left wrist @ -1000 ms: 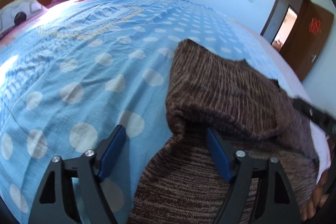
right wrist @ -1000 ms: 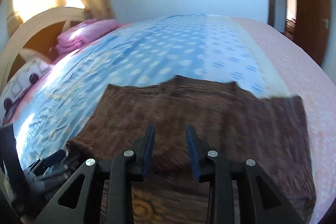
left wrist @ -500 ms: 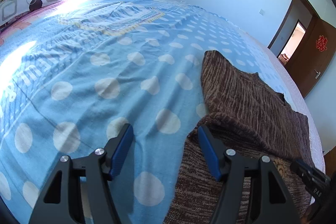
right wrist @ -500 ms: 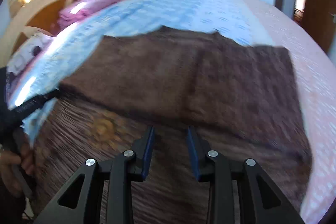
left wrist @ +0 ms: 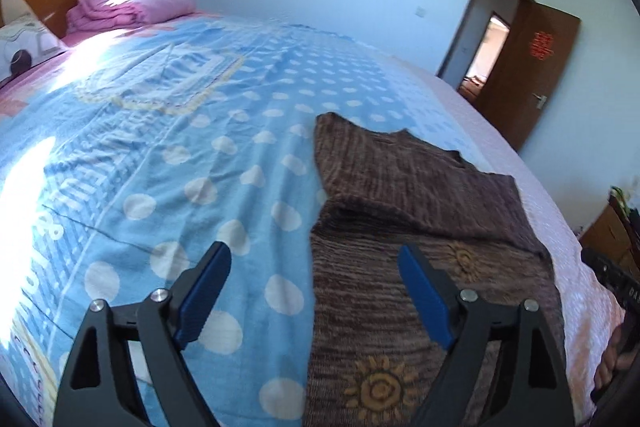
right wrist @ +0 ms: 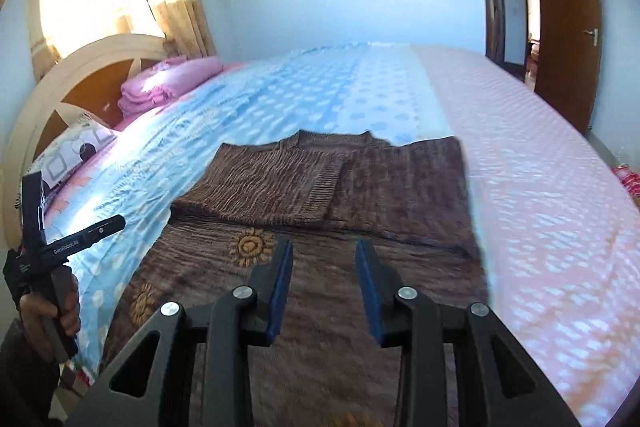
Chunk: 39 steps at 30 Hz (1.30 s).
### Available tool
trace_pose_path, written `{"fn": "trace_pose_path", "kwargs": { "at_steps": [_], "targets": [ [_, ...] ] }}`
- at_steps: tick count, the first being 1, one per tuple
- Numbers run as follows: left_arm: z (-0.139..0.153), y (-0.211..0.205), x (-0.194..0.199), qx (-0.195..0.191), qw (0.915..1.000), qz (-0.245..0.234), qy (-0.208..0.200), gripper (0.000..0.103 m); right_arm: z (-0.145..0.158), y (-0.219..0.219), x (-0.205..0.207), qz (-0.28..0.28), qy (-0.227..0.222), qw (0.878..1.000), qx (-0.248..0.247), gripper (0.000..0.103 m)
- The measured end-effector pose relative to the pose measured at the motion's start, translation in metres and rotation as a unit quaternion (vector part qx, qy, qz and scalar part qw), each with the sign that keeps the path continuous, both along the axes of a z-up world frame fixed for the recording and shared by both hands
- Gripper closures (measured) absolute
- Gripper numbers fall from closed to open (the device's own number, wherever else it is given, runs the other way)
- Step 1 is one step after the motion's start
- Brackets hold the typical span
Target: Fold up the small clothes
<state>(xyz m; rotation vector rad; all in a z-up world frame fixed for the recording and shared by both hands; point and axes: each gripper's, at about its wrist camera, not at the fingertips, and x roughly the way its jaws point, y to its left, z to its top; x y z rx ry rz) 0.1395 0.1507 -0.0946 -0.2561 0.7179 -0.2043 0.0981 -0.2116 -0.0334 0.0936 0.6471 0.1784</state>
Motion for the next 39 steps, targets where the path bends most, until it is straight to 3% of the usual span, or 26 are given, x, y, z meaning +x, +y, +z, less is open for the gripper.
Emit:
{"fn": "trace_pose_path", "kwargs": {
  "at_steps": [4, 8, 13, 20, 24, 28, 34, 39],
  "targets": [
    [0.005, 0.006, -0.033, -0.006, 0.9977, -0.067, -0.006, 0.014, 0.023, -0.039, -0.071, -0.029, -0.02, 0.999, 0.009, 0.054],
    [-0.007, 0.006, -0.062, -0.013, 0.9937, -0.109, 0.022, 0.014, 0.031, -0.065, -0.116, -0.042, 0.008, 0.999, 0.014, 0.05],
    [-0.028, -0.003, -0.091, -0.02, 0.9886, -0.134, 0.066, 0.014, -0.004, -0.072, -0.145, -0.055, 0.074, 0.996, 0.006, 0.05],
    [-0.05, -0.006, -0.12, -0.057, 0.9827, -0.135, 0.114, 0.014, -0.085, -0.05, -0.144, -0.043, 0.179, 0.982, 0.039, 0.05],
    [-0.057, -0.009, -0.133, -0.053, 0.9835, -0.135, 0.109, 0.014, -0.11, -0.036, -0.139, -0.06, 0.212, 0.975, -0.015, 0.05],
    [-0.06, -0.015, -0.142, -0.031, 0.9843, -0.143, 0.098, 0.014, -0.117, -0.024, -0.141, -0.059, 0.211, 0.972, -0.079, 0.05],
    [-0.066, -0.018, -0.147, -0.062, 0.9773, -0.169, 0.112, 0.014, -0.121, -0.019, -0.142, -0.06, 0.212, 0.97, -0.106, 0.05],
    [-0.065, -0.019, -0.148, -0.049, 0.9764, -0.174, 0.118, 0.017, -0.12, -0.015, -0.139, -0.04, 0.212, 0.972, -0.087, 0.05]
  ]
}}
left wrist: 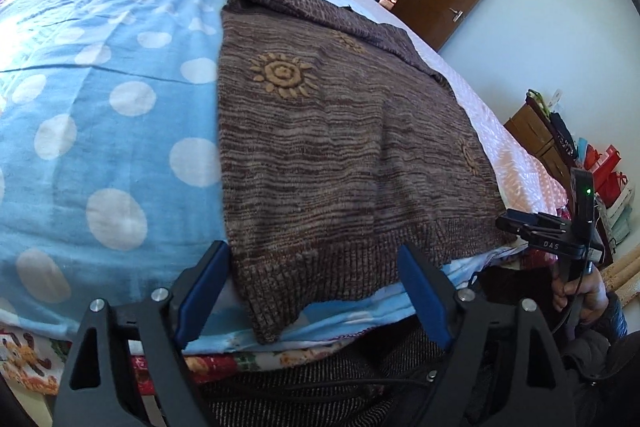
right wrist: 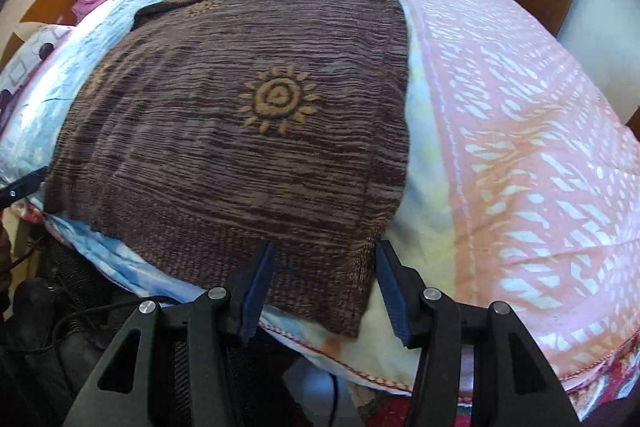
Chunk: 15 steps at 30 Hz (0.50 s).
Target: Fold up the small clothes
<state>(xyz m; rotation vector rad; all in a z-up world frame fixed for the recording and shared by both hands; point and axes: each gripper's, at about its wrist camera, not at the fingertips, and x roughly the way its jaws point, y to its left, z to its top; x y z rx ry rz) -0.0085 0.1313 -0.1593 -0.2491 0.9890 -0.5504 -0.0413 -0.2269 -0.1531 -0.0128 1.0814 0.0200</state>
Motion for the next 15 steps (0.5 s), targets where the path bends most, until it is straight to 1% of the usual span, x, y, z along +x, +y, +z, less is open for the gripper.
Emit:
{"fn": "trace_pose_path", "kwargs": {
  "at_steps": [2, 3, 4, 5, 6, 7, 8, 9, 10, 11, 12, 13, 14, 15],
  "targets": [
    [-0.003, -0.002, 0.001, 0.006, 1.0, -0.001, 0.002, 0.017, -0.003, 0.003, 0.0, 0.005, 0.003, 1.0, -0.012, 0.05],
    [-0.004, -0.005, 0.0, 0.014, 0.9999, -0.002, 0.001, 0.015, -0.003, 0.006, 0.001, 0.009, 0.006, 1.0, -0.016, 0.05],
    [-0.004, -0.008, -0.001, 0.02, 0.9998, -0.004, -0.003, 0.014, -0.004, 0.008, 0.001, 0.016, 0.014, 1.0, -0.011, 0.05],
    [-0.004, -0.01, -0.003, 0.025, 0.9996, -0.006, -0.006, 0.012, -0.006, 0.01, 0.003, 0.025, 0.026, 0.999, 0.003, 0.052],
    [-0.004, -0.014, -0.004, 0.03, 0.9995, -0.011, -0.008, 0.011, -0.009, 0.008, 0.003, 0.024, 0.033, 0.999, 0.021, 0.057],
    [-0.004, -0.016, -0.005, 0.034, 0.9993, -0.014, -0.009, 0.011, -0.01, 0.006, 0.003, 0.018, 0.035, 0.999, 0.023, 0.073],
    [-0.004, -0.017, -0.006, 0.037, 0.9991, -0.014, -0.012, 0.013, -0.011, 0.002, 0.004, 0.012, 0.035, 0.999, 0.02, 0.084],
    [-0.004, -0.016, -0.006, 0.037, 0.9991, -0.013, -0.014, 0.02, -0.011, -0.003, 0.003, 0.005, 0.034, 0.999, 0.027, 0.088],
    [-0.004, -0.015, -0.006, 0.037, 0.9991, -0.01, -0.016, 0.027, -0.01, -0.01, 0.002, -0.004, 0.034, 0.998, 0.051, 0.091],
    [-0.004, -0.013, -0.006, 0.038, 0.9991, -0.007, -0.016, 0.042, -0.008, -0.017, 0.002, -0.011, 0.031, 0.997, 0.076, 0.094],
    [-0.005, -0.01, -0.004, 0.036, 0.9993, -0.002, -0.013, 0.056, -0.006, -0.021, 0.001, -0.014, 0.029, 0.995, 0.091, 0.094],
    [-0.006, -0.007, -0.003, 0.029, 0.9995, 0.002, -0.008, 0.063, -0.004, -0.023, 0.001, -0.015, 0.028, 0.995, 0.098, 0.094],
    [-0.007, -0.004, -0.002, 0.018, 0.9998, 0.003, -0.001, 0.078, -0.002, -0.024, 0.0, -0.015, 0.026, 0.995, 0.099, 0.094],
    [-0.011, -0.001, 0.0, -0.005, 0.9999, 0.002, 0.014, 0.089, -0.001, -0.024, -0.001, -0.014, 0.024, 0.994, 0.103, 0.094]
  ]
}}
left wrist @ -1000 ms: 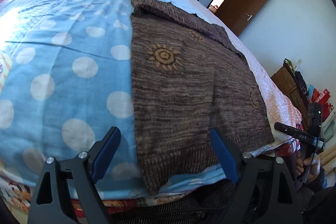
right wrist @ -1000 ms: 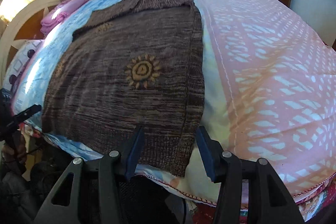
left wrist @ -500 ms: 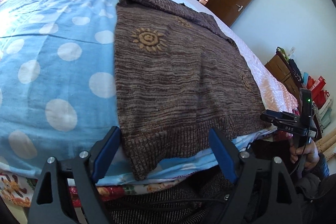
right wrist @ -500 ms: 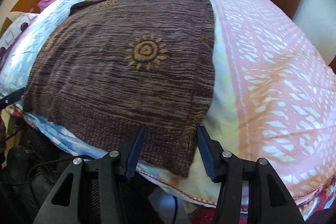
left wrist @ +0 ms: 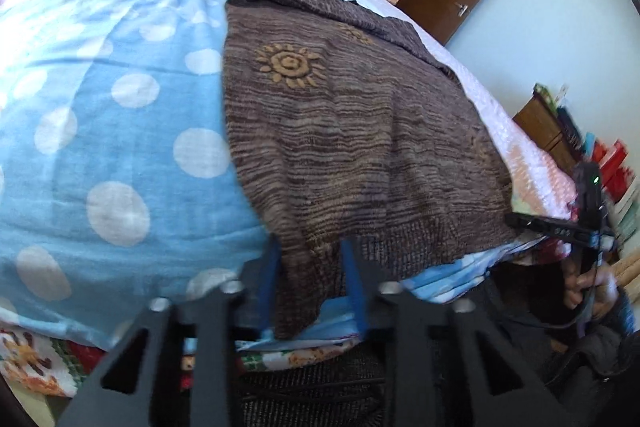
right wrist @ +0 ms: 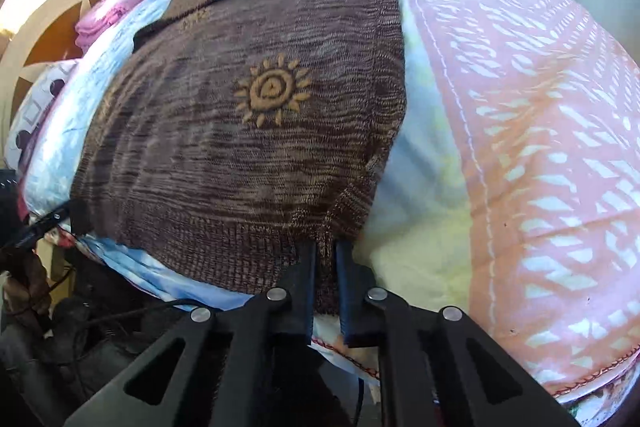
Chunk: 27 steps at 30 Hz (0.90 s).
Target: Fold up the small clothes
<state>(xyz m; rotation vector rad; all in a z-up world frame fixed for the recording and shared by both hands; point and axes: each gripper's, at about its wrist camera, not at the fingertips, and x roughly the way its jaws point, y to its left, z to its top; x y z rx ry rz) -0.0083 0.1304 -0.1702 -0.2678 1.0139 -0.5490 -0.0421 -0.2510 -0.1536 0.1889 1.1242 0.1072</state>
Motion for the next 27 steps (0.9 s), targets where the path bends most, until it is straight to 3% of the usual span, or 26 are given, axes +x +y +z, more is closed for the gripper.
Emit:
{"fn": "trace_pose_path", "kwargs": {
  "at_steps": [5, 8, 12, 16, 21, 27],
  "targets": [
    [-0.004, 0.007, 0.002, -0.044, 0.9987, 0.006, 0.027, 0.091, 0.02, -0.017, -0.002, -0.011, -0.022, 0.996, 0.089, 0.095],
    [0.008, 0.016, 0.006, -0.091, 0.9953, 0.009, 0.03, 0.093, 0.045, -0.021, -0.001, -0.01, -0.048, 0.989, 0.138, 0.095],
    [0.034, 0.016, 0.025, -0.112, 0.9934, 0.01, 0.021, 0.093, 0.069, -0.026, 0.027, -0.01, -0.08, 0.98, 0.182, 0.095],
    [0.061, 0.01, 0.055, -0.13, 0.9915, 0.004, 0.009, 0.093, 0.085, -0.03, 0.062, -0.016, -0.104, 0.976, 0.19, 0.095],
    [0.08, -0.002, 0.107, -0.096, 0.9952, 0.017, -0.008, 0.093, 0.08, -0.051, 0.122, -0.064, -0.102, 0.969, 0.214, 0.095],
    [0.065, -0.008, 0.166, -0.057, 0.9969, 0.047, 0.026, 0.092, 0.048, -0.068, 0.178, -0.112, -0.075, 0.969, 0.206, 0.095]
  ]
}}
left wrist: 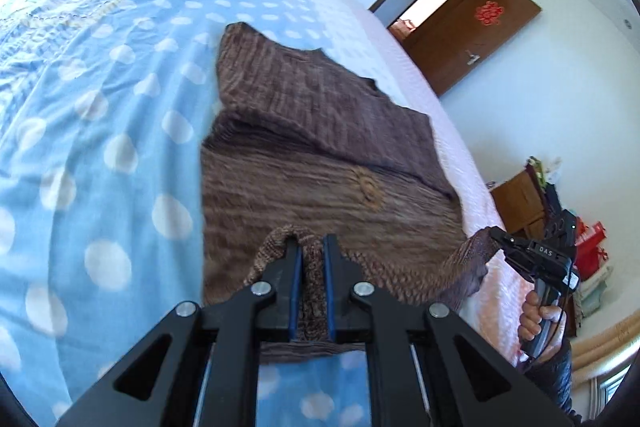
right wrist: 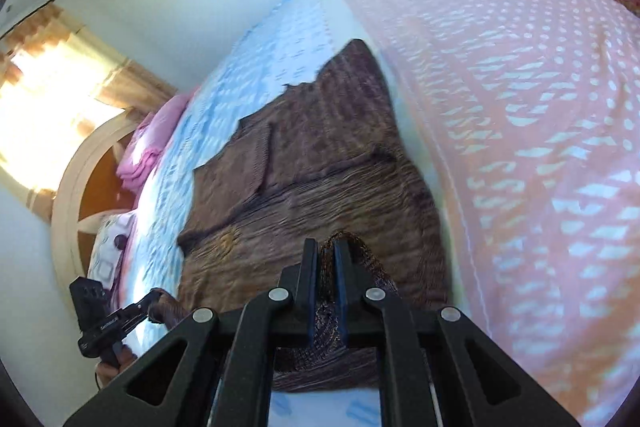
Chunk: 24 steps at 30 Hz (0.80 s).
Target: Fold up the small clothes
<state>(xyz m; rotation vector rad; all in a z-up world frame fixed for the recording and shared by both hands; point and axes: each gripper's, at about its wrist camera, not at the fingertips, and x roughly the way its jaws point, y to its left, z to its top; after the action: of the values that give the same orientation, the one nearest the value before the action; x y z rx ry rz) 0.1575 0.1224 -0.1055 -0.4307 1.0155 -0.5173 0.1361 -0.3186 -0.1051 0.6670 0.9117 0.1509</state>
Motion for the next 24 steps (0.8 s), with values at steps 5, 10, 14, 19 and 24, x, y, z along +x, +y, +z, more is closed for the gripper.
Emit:
{"fn": "trace_pose_path", "kwargs": {
  "at_steps": [5, 10, 14, 19, 24],
  "targets": [
    [0.001, 0.011, 0.022, 0.021, 0.9997, 0.015, 0.0, 0.081, -0.023, -0.012, 0.023, -0.031, 0.022, 0.999, 0.009, 0.094],
    [0.018, 0.043, 0.019, 0.012, 0.9988, 0.011, -0.046, 0.053, -0.014, -0.026, 0.015, -0.062, -0.015, 0.997, 0.034, 0.066],
    [0.022, 0.033, 0.016, 0.078, 0.9916, -0.037, -0.097, 0.053, 0.01, -0.013, -0.009, -0.061, -0.064, 0.996, -0.028, 0.055],
    [0.0, 0.001, 0.025, 0.102, 0.9856, -0.09, -0.101, 0.053, 0.025, 0.018, -0.031, -0.04, -0.087, 0.988, -0.119, 0.055],
    [-0.025, -0.019, 0.044, 0.091, 0.9905, -0.078, -0.067, 0.053, 0.037, 0.033, -0.046, -0.029, -0.105, 0.978, -0.178, 0.055]
  ]
}}
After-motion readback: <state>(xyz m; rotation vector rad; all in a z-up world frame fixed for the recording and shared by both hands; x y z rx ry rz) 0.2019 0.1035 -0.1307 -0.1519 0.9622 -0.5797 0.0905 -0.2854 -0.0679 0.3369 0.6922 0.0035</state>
